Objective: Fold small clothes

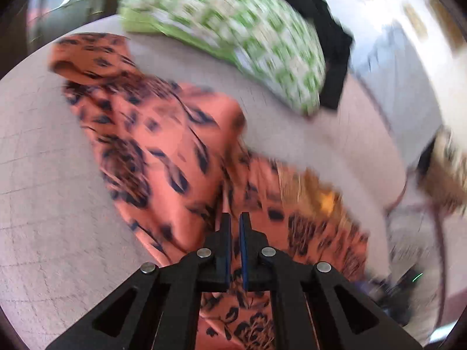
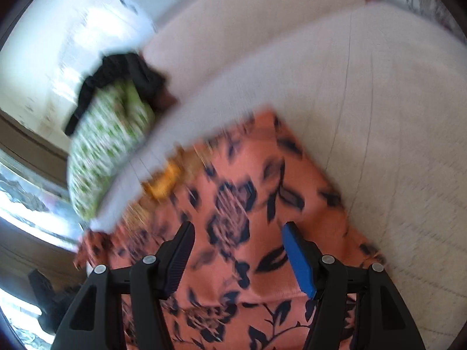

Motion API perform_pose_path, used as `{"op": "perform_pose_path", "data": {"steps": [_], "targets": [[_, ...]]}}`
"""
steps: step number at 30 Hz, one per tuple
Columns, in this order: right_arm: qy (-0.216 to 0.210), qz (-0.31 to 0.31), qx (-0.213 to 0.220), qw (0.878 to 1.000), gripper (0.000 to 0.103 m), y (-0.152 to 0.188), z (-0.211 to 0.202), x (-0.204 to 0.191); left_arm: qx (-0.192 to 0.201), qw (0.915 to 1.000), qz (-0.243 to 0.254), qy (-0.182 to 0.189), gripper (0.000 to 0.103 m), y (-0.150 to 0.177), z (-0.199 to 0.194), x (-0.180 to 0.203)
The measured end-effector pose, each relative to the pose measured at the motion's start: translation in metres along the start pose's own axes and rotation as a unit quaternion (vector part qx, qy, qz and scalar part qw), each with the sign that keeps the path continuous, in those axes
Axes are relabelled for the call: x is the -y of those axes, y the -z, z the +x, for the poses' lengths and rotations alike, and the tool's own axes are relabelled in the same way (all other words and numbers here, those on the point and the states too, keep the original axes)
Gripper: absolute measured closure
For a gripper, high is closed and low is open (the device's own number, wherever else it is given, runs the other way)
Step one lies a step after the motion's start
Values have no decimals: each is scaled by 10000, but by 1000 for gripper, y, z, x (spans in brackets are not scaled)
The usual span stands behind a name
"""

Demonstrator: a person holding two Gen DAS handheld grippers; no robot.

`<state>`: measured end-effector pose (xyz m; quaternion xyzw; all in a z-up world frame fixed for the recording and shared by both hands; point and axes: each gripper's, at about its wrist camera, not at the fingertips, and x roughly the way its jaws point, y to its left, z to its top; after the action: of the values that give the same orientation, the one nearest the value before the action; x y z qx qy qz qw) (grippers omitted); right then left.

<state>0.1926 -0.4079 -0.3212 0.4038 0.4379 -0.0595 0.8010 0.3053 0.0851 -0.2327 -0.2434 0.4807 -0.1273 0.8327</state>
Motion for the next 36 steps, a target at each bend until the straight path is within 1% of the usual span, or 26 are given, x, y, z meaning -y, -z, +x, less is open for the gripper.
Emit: {"op": "perform_pose_path", "data": {"steps": [1,2,3,4,5,6,7,8,9,11,12,13,14,16,18,21,23,26,27,29,31,32,33,34,35,36], "targets": [[56,2,-182,9998,37,1,9,1,269,9995,-149,-73,95,-6,-10,-8],[113,-90,-111,9998,38,2,8,-2,552,9979,-304,-178,85,-11,-20,-17],[180,-204,-82,9996,38,2,7,-6,873,9944,-500,-330,70,-15,-30,-28],[233,-354,-29,9991,38,3,4,-12,1171,9892,-718,-521,62,-18,-39,-41],[211,-472,54,9986,38,5,1,-16,1407,9833,-924,-697,45,-20,-45,-52],[182,-615,137,9978,38,7,-2,-21,1581,9770,-1148,-854,39,-22,-50,-65],[175,-733,180,9970,38,8,-4,-24,1631,9725,-1360,-951,39,-25,-51,-77],[172,-844,208,9961,38,9,-5,-29,1599,9703,-1535,-971,39,-28,-48,-88],[189,-934,183,9953,37,11,-3,-32,1505,9695,-1696,-933,39,-31,-41,-99],[288,-969,-23,9949,37,13,7,-35,1249,9681,-1988,-870,39,-38,-23,-118],[387,-921,-178,9948,37,14,15,-33,1200,9674,-2086,-795,39,-42,-16,-123],[428,-897,-207,9948,37,16,20,-30,1152,9672,-2163,-667,39,-46,-10,-129],[458,-951,-133,9943,37,17,20,-32,1091,9673,-2226,-544,39,-50,-2,-134],[538,-1092,-131,9925,36,18,20,-37,989,9655,-2396,-253,39,-56,9,-143],[564,-1143,-125,9918,36,19,22,-38,1192,9605,-2509,-147,39,-60,10,-149],[542,-1138,-123,9920,36,18,22,-38,1476,9565,-2505,-232,39,-69,1,-149],[504,-1109,-129,9925,36,18,23,-36,1652,9535,-2517,-160,39,-72,-12,-150],[505,-1128,-139,9922,35,17,22,-36,1853,9481,-2585,16,34,-75,-25,-150],[524,-1148,-137,9919,35,18,23,-37,1895,9482,-2550,58,34,-77,-28,-148],[571,-1192,-121,9911,35,18,23,-39,1900,9518,-2408,16,34,-79,-30,-144],[604,-1233,-102,9905,35,19,24,-41,1833,9562,-2284,-29,36,-87,-25,-139],[607,-1248,-95,9903,35,20,24,-41,1824,9570,-2256,50,46,-89,-23,-138],[604,-1252,-92,9903,35,20,24,-42,1807,9574,-2250,113,70,-92,-19,-137],[594,-1250,-91,9903,35,20,24,-41,1732,9591,-2232,164,84,-96,-15,-136],[582,-1241,-91,9905,35,20,24,-41,1672,9605,-2220,138,100,-96,-14,-137],[571,-1232,-91,9907,35,19,23,-41,1671,9609,-2206,68,100,-96,-13,-138]]}}
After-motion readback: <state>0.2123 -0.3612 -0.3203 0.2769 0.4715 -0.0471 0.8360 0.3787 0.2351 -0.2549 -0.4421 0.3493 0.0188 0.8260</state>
